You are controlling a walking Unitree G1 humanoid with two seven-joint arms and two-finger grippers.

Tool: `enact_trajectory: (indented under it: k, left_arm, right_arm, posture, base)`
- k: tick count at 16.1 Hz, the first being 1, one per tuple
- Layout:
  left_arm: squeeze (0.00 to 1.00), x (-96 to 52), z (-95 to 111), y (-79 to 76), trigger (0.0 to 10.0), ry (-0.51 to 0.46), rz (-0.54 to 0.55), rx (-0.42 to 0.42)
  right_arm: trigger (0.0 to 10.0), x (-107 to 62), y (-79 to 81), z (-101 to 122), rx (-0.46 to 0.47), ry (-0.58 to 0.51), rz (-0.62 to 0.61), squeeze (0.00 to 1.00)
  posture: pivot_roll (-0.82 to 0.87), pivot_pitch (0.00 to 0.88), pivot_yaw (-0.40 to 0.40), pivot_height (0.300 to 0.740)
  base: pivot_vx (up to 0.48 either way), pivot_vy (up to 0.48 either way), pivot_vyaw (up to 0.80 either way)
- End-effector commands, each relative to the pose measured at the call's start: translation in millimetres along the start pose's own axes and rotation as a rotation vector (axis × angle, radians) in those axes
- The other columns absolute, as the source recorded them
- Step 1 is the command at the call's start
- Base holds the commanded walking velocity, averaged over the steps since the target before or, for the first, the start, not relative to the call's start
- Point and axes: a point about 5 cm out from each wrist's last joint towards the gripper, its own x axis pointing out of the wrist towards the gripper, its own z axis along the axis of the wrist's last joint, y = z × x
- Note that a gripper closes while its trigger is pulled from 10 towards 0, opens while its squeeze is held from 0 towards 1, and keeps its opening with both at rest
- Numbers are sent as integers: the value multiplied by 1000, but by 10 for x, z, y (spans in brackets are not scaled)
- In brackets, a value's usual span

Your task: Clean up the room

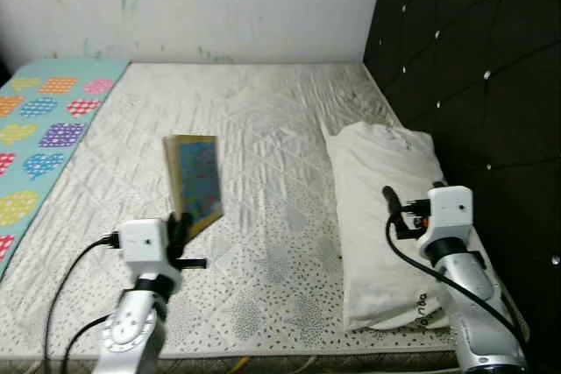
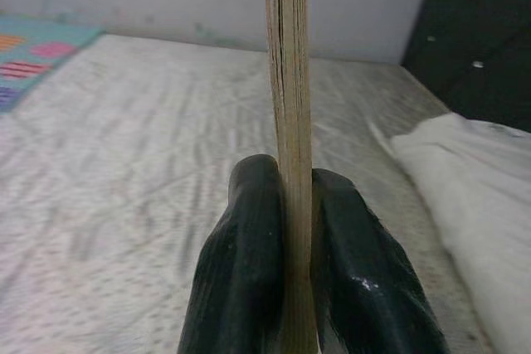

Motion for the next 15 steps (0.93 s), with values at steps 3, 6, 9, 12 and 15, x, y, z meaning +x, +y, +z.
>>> enact_trajectory:
  k: [3, 6, 9, 12, 15]
  left_arm:
    - [0, 14, 72, 36, 10000, -35, 17, 19]
    - [0, 14, 69, 33, 10000, -32, 17, 20]
    - [0, 14, 66, 34, 10000, -30, 16, 23]
    - [0, 10, 62, 38, 10000, -28, 17, 24]
    - [0, 4, 55, 37, 10000, -24, 18, 25]
  right_arm:
    - [10000, 32, 34, 47, -24, -19, 16, 0]
    - [10000, 33, 32, 48, -31, -23, 17, 0]
    - [10000, 42, 34, 54, -35, -27, 18, 0]
    - [10000, 40, 32, 44, -30, -23, 17, 0]
    - [10000, 25, 27, 31, -31, -20, 15, 0]
  posture:
    - [-137, 0, -16, 740]
    - [-136, 0, -17, 740]
    - [-137, 0, -17, 740]
    - [-136, 0, -16, 740]
    - [-136, 0, -16, 740]
  base:
    - [0, -101, 0]
    - [0, -301, 194]
    - [0, -319, 533]
    - [0, -350, 0]
    - [0, -338, 0]
